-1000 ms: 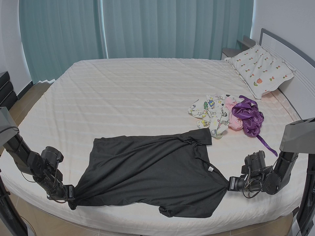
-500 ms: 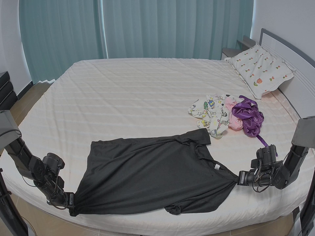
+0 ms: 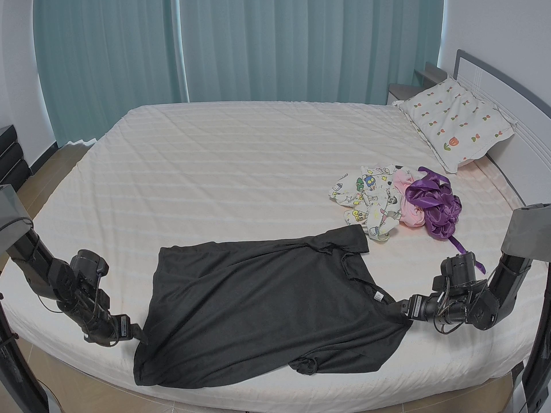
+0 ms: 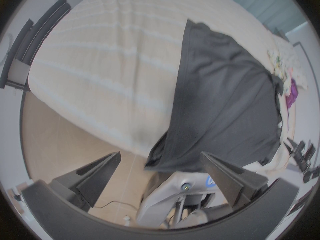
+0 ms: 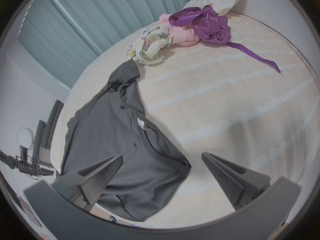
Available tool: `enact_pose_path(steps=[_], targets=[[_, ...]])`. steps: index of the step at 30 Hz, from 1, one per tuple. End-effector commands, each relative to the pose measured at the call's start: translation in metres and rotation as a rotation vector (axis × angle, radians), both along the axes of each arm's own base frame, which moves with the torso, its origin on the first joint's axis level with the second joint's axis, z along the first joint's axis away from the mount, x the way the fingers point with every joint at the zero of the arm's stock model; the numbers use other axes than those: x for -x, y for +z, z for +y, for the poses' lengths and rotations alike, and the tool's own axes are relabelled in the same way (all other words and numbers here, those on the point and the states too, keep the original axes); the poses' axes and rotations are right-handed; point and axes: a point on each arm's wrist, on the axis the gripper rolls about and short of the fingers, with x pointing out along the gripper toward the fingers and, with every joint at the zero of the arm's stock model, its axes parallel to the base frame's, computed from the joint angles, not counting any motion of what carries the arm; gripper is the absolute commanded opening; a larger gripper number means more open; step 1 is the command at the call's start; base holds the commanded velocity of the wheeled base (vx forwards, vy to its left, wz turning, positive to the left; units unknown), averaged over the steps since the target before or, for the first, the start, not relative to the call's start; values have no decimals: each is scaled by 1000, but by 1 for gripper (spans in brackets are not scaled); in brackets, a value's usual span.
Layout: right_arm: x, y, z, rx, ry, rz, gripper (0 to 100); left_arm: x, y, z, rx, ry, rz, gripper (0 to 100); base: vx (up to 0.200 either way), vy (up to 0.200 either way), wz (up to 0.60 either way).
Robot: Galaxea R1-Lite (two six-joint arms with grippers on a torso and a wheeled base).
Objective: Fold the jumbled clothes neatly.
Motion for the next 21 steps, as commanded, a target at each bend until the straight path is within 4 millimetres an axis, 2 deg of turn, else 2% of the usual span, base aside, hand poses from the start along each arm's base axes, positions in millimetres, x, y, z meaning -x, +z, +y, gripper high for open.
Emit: enact_pose_path(steps=[1,3,4,6,9,15,21], targets=[[-17,29,3,-77,-63,-113,100,-33,26,5,75,83,-152,100,0,0,0],[-19,32,4,-87,-68,-124,100,-45,32,5,97,120,-195,100,0,0,0],[-19,32,4,-87,-68,-124,100,-45,32,5,97,120,-195,100,0,0,0],[-19,32,6,-91,-64,-129,100,-64,39,4,146,197,-237,100,0,0,0],[-19,32,6,-95,-68,-128,100,-71,38,4,165,216,-238,100,200,0,0],[-18,32,6,-98,-72,-125,100,-69,27,1,161,220,-193,100,0,0,0],[-17,31,6,-96,-72,-119,100,-62,24,1,168,234,-172,100,0,0,0]])
